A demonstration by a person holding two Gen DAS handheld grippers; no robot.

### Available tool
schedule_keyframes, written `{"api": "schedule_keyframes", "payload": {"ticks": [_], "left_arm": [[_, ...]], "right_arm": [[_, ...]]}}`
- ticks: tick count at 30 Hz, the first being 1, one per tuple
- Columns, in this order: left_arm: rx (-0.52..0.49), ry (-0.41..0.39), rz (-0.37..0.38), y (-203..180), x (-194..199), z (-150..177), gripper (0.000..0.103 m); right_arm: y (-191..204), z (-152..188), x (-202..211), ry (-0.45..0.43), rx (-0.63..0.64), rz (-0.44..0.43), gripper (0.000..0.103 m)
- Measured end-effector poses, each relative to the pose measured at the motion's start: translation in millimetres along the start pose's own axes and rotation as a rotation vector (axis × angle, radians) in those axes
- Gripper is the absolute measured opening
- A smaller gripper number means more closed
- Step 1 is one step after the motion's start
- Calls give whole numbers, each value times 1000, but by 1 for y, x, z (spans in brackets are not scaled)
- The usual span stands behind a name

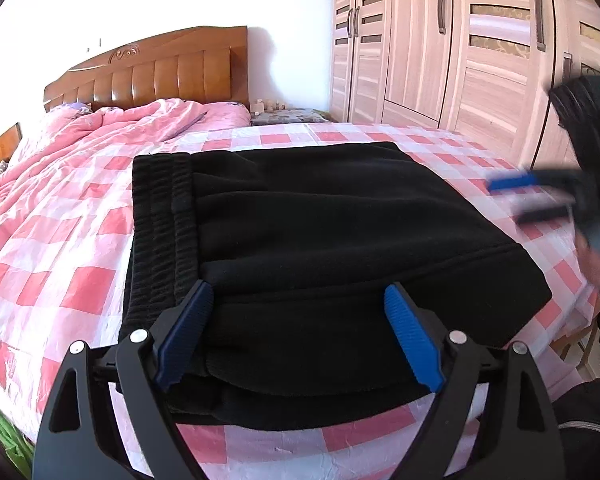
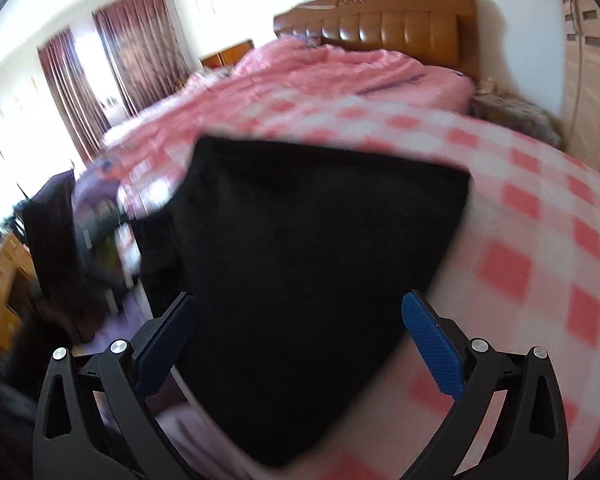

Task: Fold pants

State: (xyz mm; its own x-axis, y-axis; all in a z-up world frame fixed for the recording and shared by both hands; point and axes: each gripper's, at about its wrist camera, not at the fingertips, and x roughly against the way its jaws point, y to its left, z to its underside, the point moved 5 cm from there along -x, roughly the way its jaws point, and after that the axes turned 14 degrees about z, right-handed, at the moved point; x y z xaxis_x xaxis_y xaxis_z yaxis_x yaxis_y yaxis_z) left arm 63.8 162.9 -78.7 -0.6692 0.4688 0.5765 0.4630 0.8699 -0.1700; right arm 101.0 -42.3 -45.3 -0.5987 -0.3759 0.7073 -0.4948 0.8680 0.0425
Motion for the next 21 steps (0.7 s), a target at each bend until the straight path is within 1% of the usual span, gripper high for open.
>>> {"api": "schedule_keyframes", "payload": {"ticks": [1, 2, 3, 4, 5, 6, 7, 10, 12, 13, 15, 18, 21], "left_arm": [[4, 6, -2, 0, 0, -1, 88], [6, 12, -5, 0, -1, -1, 88], [9, 19, -8, 0, -2, -2, 88], [8, 24, -12, -1, -2, -2, 88], [7, 26, -17, -1, -3, -2, 88], [8, 27, -24, -1, -3, -2, 88], [12, 27, -26, -1, -3, -3, 88], [16, 26, -31, 0, -4, -3, 88], [17, 27, -35, -1, -5, -4, 88], [18, 28, -35, -1, -5, -4, 88], [16, 30, -34, -1, -4, -3, 88], [17, 33, -34, -1, -4, -3, 88], [17, 32, -37, -1, -5, -4, 88]], "right_arm": [[-1, 14, -3, 13, 13, 16, 98], [-4, 31, -8, 39, 29, 57, 98], [-6, 41, -15, 58, 42, 82, 98], [-9, 49, -21, 71, 37, 87, 98], [-13, 52, -21, 71, -5, 71, 98], [-18, 54, -17, 76, -57, 57, 98], [-20, 52, -13, 69, -73, 61, 98], [-18, 41, 4, -6, -33, 117, 98], [-19, 38, 9, -46, -30, 135, 98], [-21, 39, 6, -44, -36, 144, 98], [-20, 46, -13, 14, -26, 161, 98], [-24, 51, -14, 12, -59, 144, 98], [-20, 49, -8, 11, -29, 172, 98]]}}
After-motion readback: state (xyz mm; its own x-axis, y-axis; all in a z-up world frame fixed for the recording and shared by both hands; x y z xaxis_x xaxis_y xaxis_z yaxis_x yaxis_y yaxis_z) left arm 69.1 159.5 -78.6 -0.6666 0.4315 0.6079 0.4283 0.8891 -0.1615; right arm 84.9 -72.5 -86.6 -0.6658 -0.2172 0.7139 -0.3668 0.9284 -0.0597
